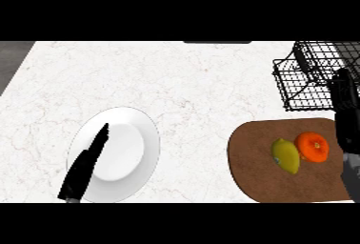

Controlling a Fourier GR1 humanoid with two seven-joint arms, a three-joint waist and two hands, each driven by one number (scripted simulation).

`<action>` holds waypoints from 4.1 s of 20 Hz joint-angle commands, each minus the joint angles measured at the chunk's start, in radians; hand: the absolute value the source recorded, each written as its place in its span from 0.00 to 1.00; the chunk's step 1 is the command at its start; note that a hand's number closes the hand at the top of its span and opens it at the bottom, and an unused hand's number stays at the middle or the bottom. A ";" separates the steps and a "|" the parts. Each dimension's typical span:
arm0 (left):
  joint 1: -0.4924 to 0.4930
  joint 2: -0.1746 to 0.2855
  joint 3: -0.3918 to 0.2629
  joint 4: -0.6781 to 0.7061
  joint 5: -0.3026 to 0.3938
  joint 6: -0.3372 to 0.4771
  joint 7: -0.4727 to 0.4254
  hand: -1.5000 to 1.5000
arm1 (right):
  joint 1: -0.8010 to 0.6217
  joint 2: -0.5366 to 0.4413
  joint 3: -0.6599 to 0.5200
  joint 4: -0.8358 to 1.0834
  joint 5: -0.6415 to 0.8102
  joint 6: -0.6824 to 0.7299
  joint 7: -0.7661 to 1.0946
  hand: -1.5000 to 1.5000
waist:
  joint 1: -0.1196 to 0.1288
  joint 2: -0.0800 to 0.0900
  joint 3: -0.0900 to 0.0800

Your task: Pick the squash from the cutting board and place it in the tiered basket

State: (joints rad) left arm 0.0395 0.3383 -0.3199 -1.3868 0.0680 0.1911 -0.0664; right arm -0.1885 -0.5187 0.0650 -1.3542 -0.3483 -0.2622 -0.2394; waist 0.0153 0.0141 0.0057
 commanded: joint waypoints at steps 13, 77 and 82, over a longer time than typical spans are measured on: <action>-0.172 -0.095 0.069 -0.118 0.015 0.105 -0.009 0.50 | -0.045 0.022 -0.077 0.108 -0.508 0.786 0.097 0.00 | 0.017 0.002 0.015; -0.160 -0.164 0.131 -0.192 -0.111 0.085 0.120 0.50 | 0.145 -0.621 -0.048 -0.224 0.896 0.684 -0.578 0.00 | -0.015 -0.016 -0.006; -0.229 -0.222 0.149 -0.089 -0.138 0.098 0.070 0.50 | 0.056 -0.526 -0.018 -0.155 0.977 0.665 -0.535 0.00 | -0.013 -0.013 -0.006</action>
State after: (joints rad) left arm -0.1606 0.1447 -0.1818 -1.5358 -0.0464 0.2816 0.0391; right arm -0.0850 -1.1098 0.0321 -1.5142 0.5769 0.3597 -0.7802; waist 0.0034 0.0006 0.0001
